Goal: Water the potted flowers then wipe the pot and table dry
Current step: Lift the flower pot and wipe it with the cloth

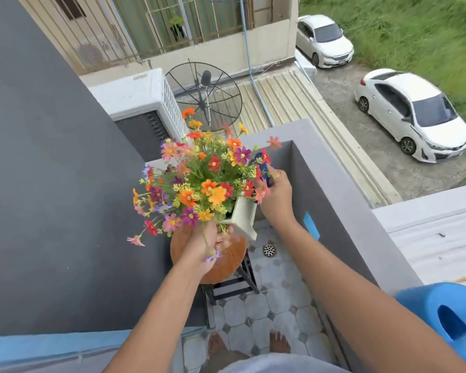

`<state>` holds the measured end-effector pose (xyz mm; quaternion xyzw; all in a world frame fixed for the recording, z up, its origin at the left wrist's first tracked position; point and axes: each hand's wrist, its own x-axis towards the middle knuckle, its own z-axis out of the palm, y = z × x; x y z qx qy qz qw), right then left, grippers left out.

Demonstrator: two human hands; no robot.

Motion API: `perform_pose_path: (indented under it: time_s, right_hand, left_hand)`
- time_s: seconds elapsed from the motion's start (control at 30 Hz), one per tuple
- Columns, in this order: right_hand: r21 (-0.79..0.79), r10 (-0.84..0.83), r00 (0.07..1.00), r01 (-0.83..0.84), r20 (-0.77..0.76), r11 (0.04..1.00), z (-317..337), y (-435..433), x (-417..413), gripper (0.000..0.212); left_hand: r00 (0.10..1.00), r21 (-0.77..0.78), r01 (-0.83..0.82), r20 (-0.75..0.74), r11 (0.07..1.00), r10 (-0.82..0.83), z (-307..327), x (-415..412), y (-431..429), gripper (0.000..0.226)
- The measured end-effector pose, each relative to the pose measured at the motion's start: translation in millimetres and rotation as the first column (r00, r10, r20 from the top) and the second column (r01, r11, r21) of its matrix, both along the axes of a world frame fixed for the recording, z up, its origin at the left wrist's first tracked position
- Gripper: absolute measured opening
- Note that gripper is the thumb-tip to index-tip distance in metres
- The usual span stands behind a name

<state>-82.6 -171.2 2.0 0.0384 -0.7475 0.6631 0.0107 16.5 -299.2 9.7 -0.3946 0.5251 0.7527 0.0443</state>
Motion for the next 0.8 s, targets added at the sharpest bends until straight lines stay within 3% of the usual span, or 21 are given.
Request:
perform_pose_path:
  time_s: [0.07,0.17,0.33,0.43,0.5,0.57,0.67,0.73,0.8]
  right_hand:
    - [-0.047,-0.018,0.999,0.02,0.051,0.999,5,5,-14,0.017]
    - [0.013,0.037,0.999,-0.037,-0.027,0.999,5,1,1,0.006]
    - [0.074,0.204,0.963,-0.194,-0.175,0.978,-14,3,57,0.041]
    - [0.146,0.252,0.961,-0.236,-0.11,0.961,-41,16,74,0.052]
    - [0.162,0.186,0.982,-0.178,-0.033,0.971,-54,20,75,0.052]
    - [0.139,0.132,0.991,-0.133,0.016,0.981,-53,17,73,0.044]
    - [0.047,0.091,0.996,-0.089,-0.026,0.995,-28,6,64,0.018]
    - [0.015,0.058,0.995,-0.057,-0.075,0.998,-10,0,56,0.021]
    - [0.029,0.022,0.993,-0.019,-0.116,0.999,-2,-2,46,0.01]
  left_hand:
    - [1.0,-0.009,0.015,-0.007,1.0,-0.015,0,0,4,0.044]
    - [1.0,0.0,0.001,-0.001,1.0,-0.001,9,-9,7,0.04]
    - [0.994,0.11,-0.094,-0.045,0.99,0.099,13,-23,-9,0.021]
    - [0.995,0.111,-0.074,-0.051,0.991,0.08,12,-20,-16,0.017]
    - [0.994,0.11,-0.089,-0.052,0.99,0.095,11,-17,-14,0.017]
    - [0.996,0.098,-0.068,-0.044,0.993,0.072,9,-15,-9,0.018]
    - [0.999,0.014,-0.033,0.018,0.999,0.033,4,-20,2,0.026]
    - [0.997,0.004,-0.037,0.067,0.999,0.036,3,-26,6,0.04]
    - [0.998,0.017,-0.036,0.059,0.999,0.035,3,-32,8,0.038]
